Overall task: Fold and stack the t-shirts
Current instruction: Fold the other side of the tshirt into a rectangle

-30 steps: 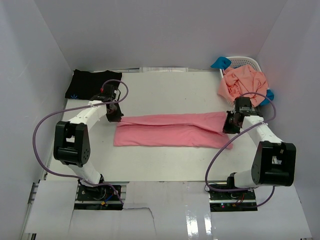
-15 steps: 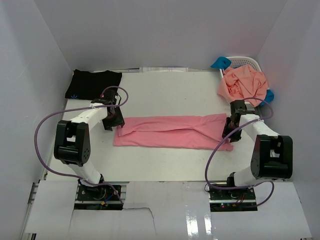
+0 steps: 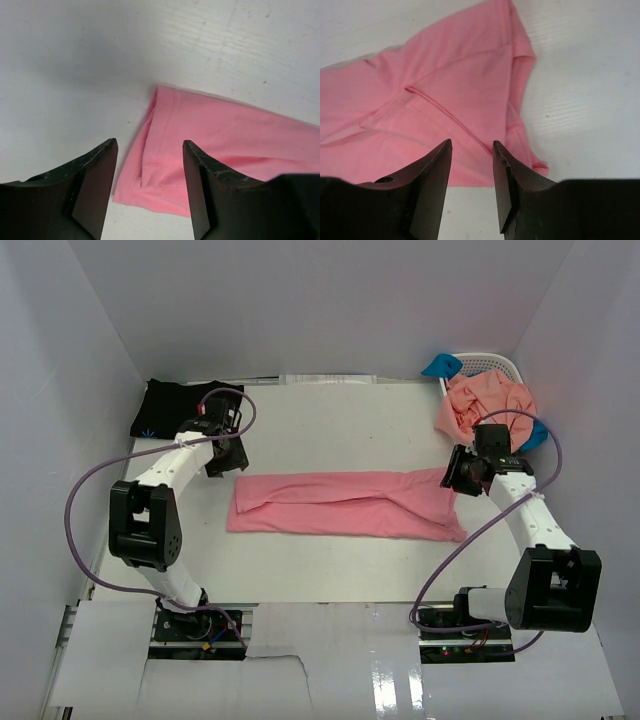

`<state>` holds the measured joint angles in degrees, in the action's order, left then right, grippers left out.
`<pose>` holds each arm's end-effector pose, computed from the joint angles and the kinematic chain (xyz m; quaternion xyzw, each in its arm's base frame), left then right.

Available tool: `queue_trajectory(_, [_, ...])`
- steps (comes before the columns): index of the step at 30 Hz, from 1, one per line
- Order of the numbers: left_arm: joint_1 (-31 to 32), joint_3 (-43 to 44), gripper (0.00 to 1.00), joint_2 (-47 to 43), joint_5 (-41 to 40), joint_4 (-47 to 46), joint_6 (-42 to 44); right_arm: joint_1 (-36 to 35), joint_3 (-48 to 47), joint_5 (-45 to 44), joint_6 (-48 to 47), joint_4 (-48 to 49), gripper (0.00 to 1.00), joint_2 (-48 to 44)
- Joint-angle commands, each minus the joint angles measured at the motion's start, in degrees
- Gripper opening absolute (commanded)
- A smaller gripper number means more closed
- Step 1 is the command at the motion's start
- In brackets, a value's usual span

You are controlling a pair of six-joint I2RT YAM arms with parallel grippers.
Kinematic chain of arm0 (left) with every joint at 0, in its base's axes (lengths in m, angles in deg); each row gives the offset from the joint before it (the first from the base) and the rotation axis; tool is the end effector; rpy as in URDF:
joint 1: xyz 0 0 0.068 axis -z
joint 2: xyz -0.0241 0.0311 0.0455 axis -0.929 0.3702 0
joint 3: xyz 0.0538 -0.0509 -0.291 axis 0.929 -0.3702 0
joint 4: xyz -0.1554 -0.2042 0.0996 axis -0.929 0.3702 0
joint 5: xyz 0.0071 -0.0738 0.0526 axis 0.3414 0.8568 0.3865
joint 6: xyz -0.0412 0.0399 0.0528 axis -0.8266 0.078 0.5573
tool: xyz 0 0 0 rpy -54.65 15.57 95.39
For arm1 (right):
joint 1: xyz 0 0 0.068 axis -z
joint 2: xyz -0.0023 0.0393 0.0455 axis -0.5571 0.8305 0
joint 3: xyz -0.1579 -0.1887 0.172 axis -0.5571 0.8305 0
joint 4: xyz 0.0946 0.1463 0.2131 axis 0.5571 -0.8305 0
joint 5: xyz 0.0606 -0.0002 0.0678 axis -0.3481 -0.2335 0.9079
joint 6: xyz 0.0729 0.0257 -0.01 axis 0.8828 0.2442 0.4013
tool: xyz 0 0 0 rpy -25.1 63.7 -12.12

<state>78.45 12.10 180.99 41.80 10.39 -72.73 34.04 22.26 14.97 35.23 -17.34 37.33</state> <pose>0.3660 -0.0529 0.2260 -0.1545 0.9625 0.0263 0.2216 0.2875 -0.0030 0.2524 0.1366 0.9359 0.0291 0.3233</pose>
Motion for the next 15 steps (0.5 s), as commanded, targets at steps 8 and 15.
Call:
queue_trajectory(8, [3.3,12.8,0.64,10.2,6.3,-0.2,4.9,-0.1,-2.7,23.3,-2.0,12.8,0.48,10.4])
queue_trajectory(15, [3.3,15.8,0.63,15.1,8.4,-0.1,4.1,-0.1,-4.1,29.9,-1.6,17.5,0.52,17.7])
